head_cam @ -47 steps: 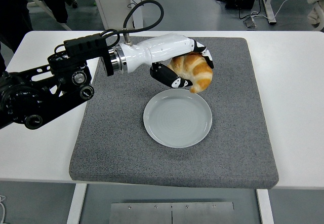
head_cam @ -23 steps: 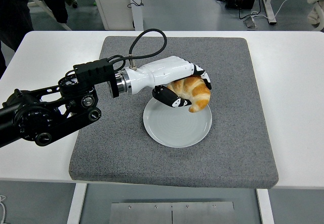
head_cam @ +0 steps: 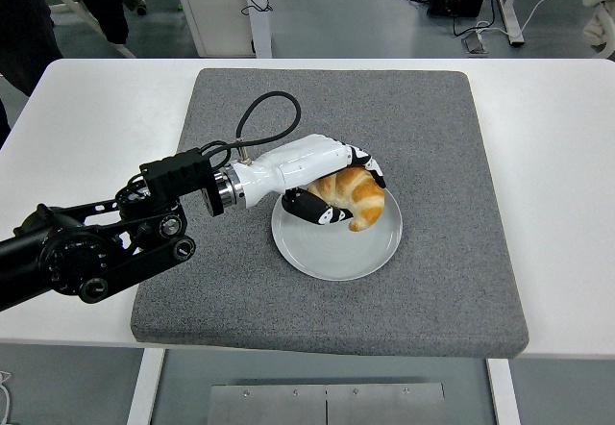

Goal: Place the bread on the plate

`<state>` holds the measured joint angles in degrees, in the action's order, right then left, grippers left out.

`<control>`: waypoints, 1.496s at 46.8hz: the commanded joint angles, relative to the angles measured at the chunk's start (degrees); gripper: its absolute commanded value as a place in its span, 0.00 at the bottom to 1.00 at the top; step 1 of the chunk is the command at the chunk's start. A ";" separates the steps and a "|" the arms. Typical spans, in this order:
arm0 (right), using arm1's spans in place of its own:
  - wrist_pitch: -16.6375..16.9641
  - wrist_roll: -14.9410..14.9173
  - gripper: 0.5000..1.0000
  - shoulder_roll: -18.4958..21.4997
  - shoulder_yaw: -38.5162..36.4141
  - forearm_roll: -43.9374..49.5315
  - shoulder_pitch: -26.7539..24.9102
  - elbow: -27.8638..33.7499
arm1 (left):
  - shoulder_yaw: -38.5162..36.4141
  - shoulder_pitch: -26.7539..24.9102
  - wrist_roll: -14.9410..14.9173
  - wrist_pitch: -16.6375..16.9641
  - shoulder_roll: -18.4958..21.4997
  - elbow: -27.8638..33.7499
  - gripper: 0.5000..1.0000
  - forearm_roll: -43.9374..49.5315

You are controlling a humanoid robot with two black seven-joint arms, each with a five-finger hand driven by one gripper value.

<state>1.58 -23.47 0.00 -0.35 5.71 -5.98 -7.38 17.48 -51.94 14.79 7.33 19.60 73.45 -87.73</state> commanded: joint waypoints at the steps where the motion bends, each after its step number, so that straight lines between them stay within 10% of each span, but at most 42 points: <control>1: 0.00 0.00 1.00 0.00 0.00 0.00 0.00 0.00 | -0.07 0.43 0.76 0.84 -0.27 -0.59 0.11 0.28; 70: 0.00 0.00 1.00 0.00 0.00 0.00 0.00 0.00 | -2.36 5.35 1.29 3.39 -2.47 -4.64 0.16 0.19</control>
<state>1.58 -23.48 0.00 -0.35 5.71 -5.98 -7.38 15.17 -46.58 16.09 10.73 17.17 69.05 -87.60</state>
